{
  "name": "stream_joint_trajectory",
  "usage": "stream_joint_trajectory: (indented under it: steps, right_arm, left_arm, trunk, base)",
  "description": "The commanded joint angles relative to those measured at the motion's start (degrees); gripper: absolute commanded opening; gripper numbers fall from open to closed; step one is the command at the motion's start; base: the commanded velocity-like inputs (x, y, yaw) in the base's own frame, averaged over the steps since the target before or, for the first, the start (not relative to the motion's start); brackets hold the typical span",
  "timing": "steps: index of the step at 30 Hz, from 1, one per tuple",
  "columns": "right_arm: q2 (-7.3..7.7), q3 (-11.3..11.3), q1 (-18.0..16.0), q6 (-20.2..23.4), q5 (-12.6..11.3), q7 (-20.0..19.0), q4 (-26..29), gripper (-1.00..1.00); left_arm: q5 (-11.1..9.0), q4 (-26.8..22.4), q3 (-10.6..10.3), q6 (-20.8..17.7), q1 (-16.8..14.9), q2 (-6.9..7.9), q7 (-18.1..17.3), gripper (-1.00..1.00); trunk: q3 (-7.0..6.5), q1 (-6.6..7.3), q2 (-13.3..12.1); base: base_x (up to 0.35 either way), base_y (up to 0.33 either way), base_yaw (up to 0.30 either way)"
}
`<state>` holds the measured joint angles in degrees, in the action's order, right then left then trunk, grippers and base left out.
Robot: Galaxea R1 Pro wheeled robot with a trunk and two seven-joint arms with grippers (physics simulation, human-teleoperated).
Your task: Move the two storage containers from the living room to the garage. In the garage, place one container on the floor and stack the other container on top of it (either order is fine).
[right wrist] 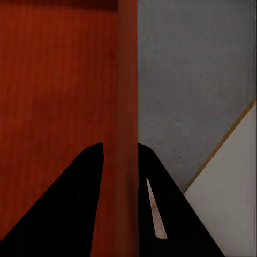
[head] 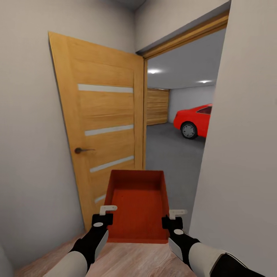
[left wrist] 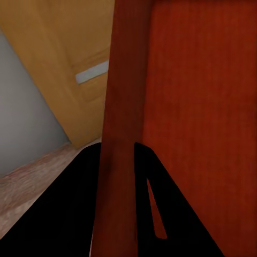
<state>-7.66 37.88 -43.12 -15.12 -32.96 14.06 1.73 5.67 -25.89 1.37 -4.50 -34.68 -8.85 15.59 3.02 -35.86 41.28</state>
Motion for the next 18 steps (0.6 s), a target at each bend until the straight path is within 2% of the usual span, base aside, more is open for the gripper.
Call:
stream_joint_trajectory:
  steps: [1, 12, 18]
  right_arm:
    - [-0.03, -1.05, -0.04, 0.18, 1.14, -0.17, 0.29, -1.0]
    - [-0.08, -1.05, -0.04, 0.18, 1.14, -0.16, 0.29, -1.0]
    - [-0.07, -1.05, -0.04, 0.18, 1.14, -0.15, 0.29, -1.0]
  left_arm:
    - [0.57, -0.13, 4.17, -0.51, -0.03, -0.03, 0.32, -1.0]
    - [0.57, -0.13, 4.17, -0.51, -0.03, -0.03, 0.32, -1.0]
    - [0.57, -0.13, 4.22, -0.51, -0.03, -0.03, 0.32, -1.0]
  trunk:
    - [0.1, -0.03, 0.08]
    - [0.1, -0.03, 0.08]
    - [0.1, -0.03, 0.08]
  base:
    - [0.115, 0.021, -0.26]
    - [0.104, 0.009, -0.26]
    - [0.191, 0.172, -0.26]
